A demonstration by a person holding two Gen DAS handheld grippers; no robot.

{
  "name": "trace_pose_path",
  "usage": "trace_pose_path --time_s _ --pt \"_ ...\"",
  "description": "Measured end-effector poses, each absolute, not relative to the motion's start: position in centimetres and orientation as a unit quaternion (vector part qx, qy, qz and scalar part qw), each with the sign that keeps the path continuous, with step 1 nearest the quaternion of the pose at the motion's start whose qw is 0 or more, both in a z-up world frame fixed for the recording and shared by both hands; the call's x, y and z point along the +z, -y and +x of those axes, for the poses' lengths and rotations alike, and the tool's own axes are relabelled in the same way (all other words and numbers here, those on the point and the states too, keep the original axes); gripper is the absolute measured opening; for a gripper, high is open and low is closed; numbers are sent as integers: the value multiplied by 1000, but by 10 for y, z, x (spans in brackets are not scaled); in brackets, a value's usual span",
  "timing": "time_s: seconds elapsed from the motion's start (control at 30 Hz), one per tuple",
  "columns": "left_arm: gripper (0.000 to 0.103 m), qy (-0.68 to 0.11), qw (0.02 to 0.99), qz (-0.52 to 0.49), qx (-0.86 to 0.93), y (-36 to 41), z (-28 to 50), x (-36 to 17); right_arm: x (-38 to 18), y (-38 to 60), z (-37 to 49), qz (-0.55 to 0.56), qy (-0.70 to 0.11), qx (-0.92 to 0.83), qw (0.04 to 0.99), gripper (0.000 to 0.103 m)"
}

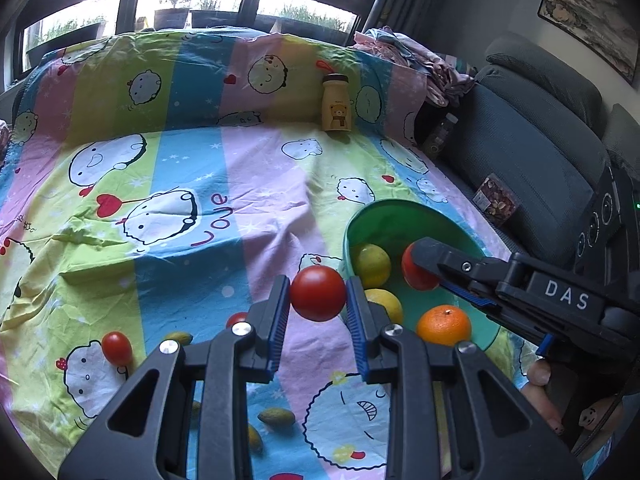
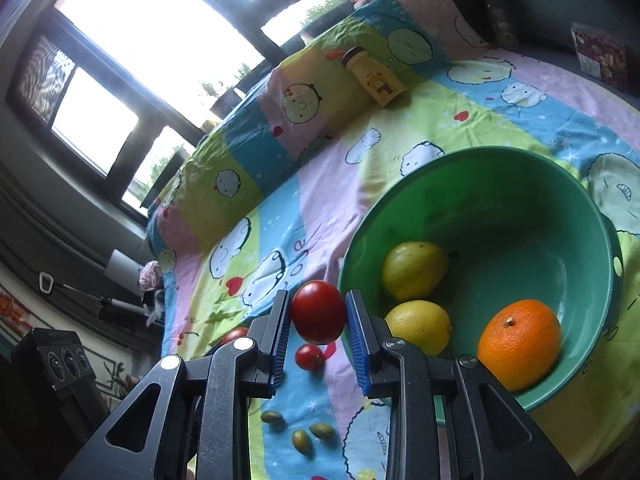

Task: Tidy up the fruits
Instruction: 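Lift the cherry tomato with the right gripper and carry it toward the basin, then lower the right gripper's cherry tomato into the green basin while the left gripper lowers its tomato too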

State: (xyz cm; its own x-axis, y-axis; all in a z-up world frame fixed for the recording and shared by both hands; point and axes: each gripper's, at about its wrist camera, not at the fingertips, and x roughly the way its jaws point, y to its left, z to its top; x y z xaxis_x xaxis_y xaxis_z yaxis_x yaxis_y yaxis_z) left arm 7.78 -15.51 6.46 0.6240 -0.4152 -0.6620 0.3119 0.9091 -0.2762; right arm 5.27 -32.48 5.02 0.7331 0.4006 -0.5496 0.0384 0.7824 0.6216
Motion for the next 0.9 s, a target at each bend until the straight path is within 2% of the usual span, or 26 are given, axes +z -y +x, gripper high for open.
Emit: trace_pose_path --time_s 0.9 --pt "28 -401 878 -49 -258 218 100 55 40 383 39 346 -337 -5 876 30"
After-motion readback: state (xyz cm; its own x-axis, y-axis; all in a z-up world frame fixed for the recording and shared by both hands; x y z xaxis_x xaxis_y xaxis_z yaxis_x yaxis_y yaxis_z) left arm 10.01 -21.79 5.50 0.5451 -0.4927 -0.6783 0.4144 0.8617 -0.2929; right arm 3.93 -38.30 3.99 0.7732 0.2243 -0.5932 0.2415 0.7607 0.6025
